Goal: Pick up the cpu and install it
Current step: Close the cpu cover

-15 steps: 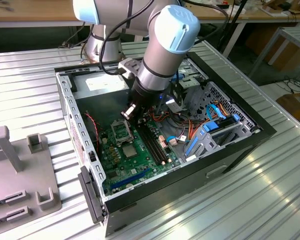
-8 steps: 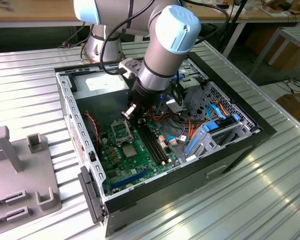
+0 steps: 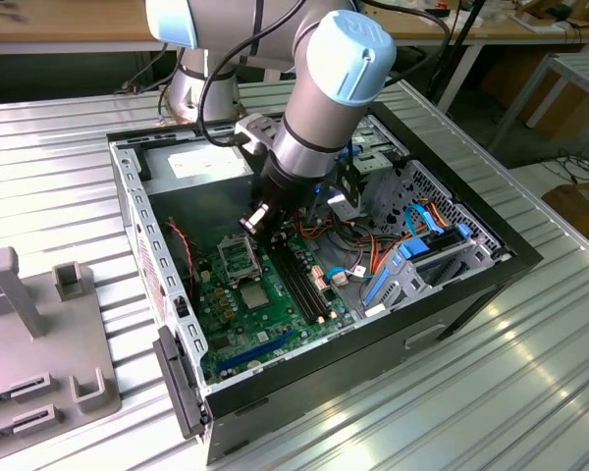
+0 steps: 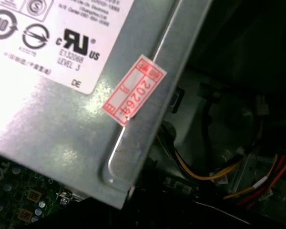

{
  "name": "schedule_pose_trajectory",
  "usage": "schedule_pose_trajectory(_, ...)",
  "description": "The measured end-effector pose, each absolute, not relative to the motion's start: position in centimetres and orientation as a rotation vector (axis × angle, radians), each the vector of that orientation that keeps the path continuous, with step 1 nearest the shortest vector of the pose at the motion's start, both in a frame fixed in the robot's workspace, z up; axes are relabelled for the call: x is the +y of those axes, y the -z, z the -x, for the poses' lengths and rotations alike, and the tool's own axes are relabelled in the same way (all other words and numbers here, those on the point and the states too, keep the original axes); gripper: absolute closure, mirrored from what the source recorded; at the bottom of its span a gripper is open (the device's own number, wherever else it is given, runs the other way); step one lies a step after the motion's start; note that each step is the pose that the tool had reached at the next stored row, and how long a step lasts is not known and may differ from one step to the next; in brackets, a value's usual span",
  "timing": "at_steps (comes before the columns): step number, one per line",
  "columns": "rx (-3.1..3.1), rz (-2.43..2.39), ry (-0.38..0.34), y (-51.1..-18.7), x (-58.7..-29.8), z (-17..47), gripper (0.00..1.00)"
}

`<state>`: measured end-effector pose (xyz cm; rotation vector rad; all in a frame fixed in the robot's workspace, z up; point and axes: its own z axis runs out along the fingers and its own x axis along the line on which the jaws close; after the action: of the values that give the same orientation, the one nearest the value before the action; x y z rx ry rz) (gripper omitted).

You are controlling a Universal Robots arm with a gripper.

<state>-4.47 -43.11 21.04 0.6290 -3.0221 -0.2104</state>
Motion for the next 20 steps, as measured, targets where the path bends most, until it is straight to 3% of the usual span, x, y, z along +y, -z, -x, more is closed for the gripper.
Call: schedule_pose_trajectory(20, -3.015, -0.651, 0.197, -21.9, -43.1, 5.0, 0.89)
